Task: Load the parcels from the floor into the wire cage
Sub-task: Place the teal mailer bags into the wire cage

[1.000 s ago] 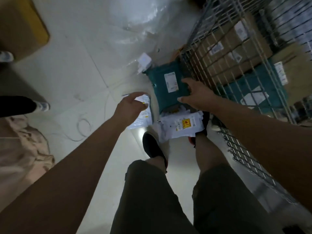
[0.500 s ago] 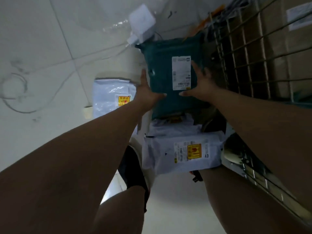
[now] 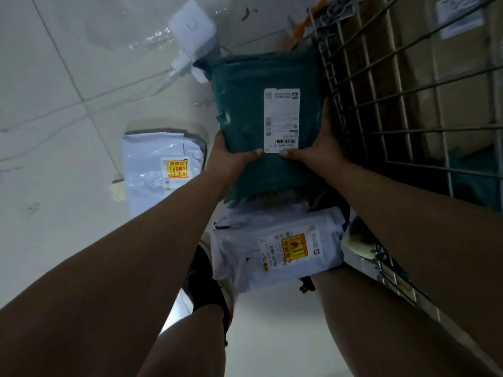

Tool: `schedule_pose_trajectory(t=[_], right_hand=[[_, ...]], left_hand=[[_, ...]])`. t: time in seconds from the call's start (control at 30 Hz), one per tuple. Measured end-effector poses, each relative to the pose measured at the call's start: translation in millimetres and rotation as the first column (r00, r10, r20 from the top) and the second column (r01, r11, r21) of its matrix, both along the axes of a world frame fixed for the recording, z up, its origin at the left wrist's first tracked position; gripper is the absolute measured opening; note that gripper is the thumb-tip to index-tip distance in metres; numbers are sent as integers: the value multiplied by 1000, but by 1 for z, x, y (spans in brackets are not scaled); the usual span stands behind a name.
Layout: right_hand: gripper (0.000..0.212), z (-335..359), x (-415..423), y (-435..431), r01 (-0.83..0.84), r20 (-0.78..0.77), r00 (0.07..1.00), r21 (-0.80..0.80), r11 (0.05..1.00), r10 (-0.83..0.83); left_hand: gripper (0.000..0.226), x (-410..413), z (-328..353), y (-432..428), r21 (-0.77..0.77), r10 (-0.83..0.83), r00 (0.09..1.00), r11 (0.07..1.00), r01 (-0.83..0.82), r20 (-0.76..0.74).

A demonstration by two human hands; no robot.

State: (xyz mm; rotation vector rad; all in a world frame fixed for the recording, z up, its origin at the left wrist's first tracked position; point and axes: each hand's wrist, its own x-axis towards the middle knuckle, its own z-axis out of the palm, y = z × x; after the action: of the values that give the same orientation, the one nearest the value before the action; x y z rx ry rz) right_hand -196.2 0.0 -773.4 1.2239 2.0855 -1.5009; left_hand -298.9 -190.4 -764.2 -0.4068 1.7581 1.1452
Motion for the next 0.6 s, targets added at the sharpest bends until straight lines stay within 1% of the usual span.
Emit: schedule_pose_trajectory(t=[0.13,0.2,0.27,0.33,0.37,0.43,0.53,0.6], right_hand=[[141,60,-1,-22,-9,-33,999,27,1000,10],[138,95,-1,-38,-21,-46,999,2,1000,21],[133,134,-1,-58,-39,-47,998,-10,999,39],[130,176,-1,-77,-79,-61,995,25,997,80],[129,199,-2,-85,-92,-83,992,51,994,96],[126,248,-4,-97,-99,-120,987,102,990,111],[121,330,-8,-105,-113,-161,977,167,979,141],[118,385,-12,-105,-147,-163,970,203,968,181]], left_hand=[[95,-8,62,-22,-89,-35,992,996,24,-118],[96,-14,98,-38,-138,-39,987,990,18,-156],[88,-19,143,-52,-146,-54,983,989,28,-177],[73,-25,190,-67,-113,-56,979,993,35,-194],[68,-29,213,-76,-72,-44,980,997,31,-195],[63,-38,264,-92,13,-31,982,999,34,-184],[64,-52,344,-110,38,-101,968,993,113,-229],[77,-57,400,-116,31,-168,938,982,186,-303]])
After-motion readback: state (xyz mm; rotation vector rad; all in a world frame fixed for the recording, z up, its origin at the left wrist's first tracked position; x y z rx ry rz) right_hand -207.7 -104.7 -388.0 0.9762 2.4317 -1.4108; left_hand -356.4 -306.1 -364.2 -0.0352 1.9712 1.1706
